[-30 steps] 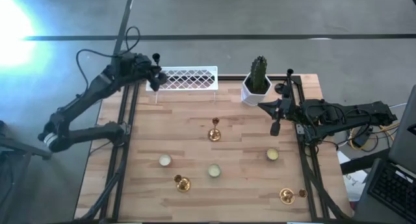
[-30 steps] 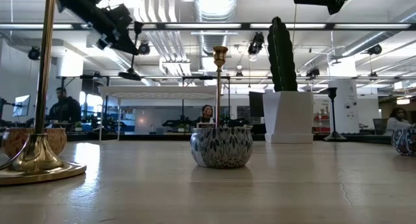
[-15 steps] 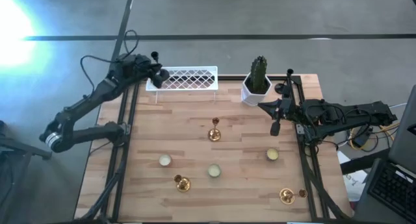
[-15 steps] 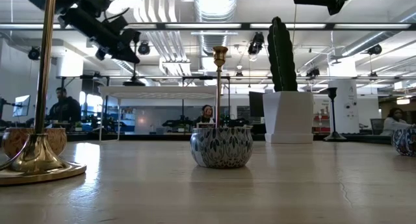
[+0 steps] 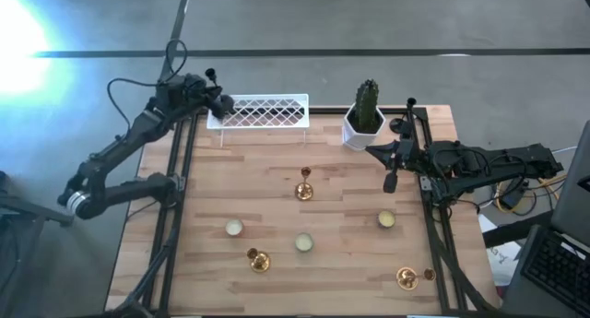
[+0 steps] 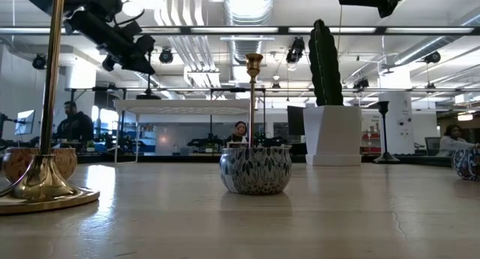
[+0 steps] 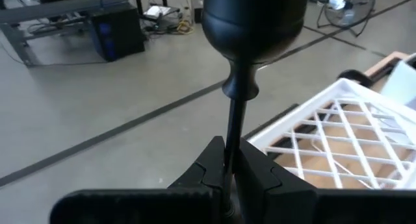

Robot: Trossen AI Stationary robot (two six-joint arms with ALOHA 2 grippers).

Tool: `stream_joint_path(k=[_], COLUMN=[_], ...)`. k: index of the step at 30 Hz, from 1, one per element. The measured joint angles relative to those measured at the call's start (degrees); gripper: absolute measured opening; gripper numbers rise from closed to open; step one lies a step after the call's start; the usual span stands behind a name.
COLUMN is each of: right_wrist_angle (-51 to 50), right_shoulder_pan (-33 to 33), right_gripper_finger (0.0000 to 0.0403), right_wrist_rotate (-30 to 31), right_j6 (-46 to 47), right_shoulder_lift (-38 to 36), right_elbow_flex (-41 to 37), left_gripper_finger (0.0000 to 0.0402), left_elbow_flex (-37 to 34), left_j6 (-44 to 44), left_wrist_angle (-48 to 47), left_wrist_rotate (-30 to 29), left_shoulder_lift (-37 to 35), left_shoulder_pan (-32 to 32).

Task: Pick & Place candle stick holders
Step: Put the bottom black candle holder on the shelf

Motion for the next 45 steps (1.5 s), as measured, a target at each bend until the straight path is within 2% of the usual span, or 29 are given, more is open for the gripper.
stream_joint_path(k=[8, 31, 38, 45], right_wrist_angle=[0.04, -0.02, -0.02, -0.02], right_shoulder_pan=[0.0, -0.02, -0.02, -0.02], right_gripper_finger=[0.0008, 0.0008, 0.0008, 0.0008], right_wrist_rotate=[0.0, 0.02, 0.01, 0.0], right_j6=[0.57, 1.01, 1.15, 1.25], right_shoulder_lift=[-0.02, -0.02, -0.02, -0.02], right_elbow_flex=[0.0, 0.0, 0.0, 0.0], left_gripper_finger=[0.0019, 0.0019, 0.0019, 0.0019], left_elbow_flex=[1.61, 0.03, -3.78, -5.17], left_j6=[0.15, 0.43, -0.97, -1.12], left_wrist_angle=[-0.73, -1.8, 5.13, 5.94], left_wrist_rotate=[0.35, 0.21, 0.21, 0.09], left_shoulder_lift=[4.78, 3.23, 3.19, 2.96], left_shoulder_pan=[1.25, 2.48, 2.52, 2.52])
